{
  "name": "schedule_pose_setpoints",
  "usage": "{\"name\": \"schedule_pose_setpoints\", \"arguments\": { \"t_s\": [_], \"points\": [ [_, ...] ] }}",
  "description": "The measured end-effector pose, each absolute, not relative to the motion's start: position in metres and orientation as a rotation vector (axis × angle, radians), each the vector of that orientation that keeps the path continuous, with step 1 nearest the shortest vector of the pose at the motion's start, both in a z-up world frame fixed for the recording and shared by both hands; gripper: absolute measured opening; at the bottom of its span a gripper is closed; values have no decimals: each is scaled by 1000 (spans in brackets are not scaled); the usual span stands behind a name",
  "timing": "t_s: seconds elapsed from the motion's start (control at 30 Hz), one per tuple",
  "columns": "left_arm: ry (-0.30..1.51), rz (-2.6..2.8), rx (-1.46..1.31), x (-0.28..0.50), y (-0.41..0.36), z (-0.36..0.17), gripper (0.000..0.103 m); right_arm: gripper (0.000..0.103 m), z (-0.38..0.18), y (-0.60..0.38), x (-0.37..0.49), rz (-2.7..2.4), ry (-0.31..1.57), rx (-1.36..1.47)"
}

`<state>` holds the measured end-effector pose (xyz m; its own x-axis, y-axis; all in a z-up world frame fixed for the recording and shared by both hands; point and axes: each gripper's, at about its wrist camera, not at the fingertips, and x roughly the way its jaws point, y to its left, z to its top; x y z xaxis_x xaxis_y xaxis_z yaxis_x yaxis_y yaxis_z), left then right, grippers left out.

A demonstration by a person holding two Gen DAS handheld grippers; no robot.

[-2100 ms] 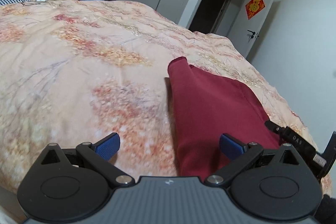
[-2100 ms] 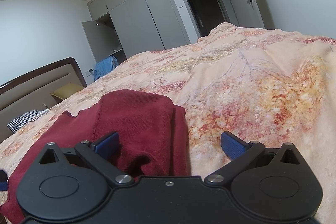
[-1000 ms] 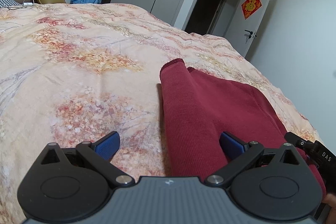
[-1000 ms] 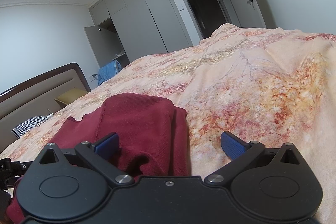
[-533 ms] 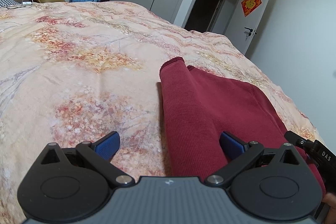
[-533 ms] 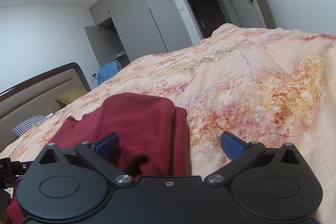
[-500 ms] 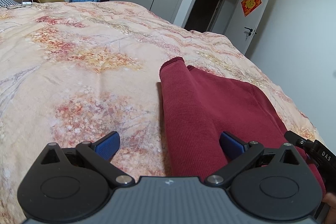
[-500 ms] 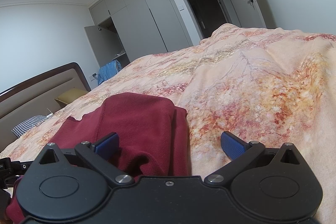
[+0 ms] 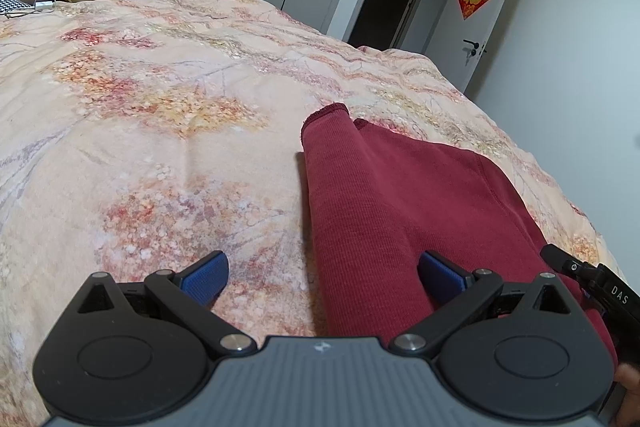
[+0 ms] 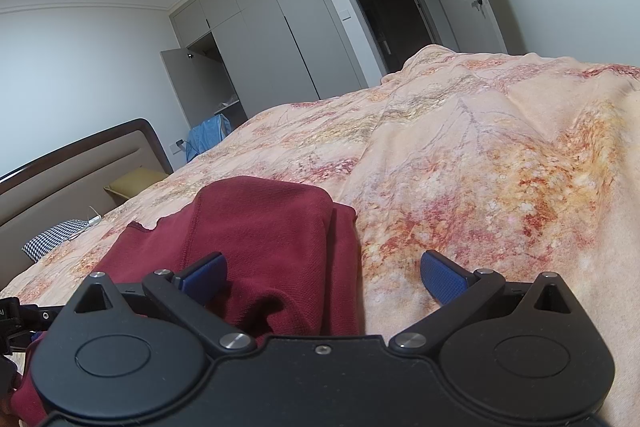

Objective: Fold small clothes
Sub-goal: 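Grasp the folded sweater edge with the right gripper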

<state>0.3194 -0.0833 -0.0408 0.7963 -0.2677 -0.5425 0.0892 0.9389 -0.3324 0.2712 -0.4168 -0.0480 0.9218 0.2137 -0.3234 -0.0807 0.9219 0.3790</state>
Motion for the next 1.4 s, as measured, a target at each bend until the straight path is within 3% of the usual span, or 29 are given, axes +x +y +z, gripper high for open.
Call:
{"name": "schedule_pose_setpoints", "arguments": {
  "t_s": [0.33, 0.6, 1.4],
  "points": [
    [677, -252, -293, 329, -81, -39, 103, 102, -47, -416, 267, 299, 336, 390],
    [710, -248, -260, 333, -84, -35, 103, 92, -47, -405, 271, 333, 362, 339],
    [781, -268, -126, 346, -103, -21, 103, 95, -49, -407, 272, 329, 374, 344]
  ]
}}
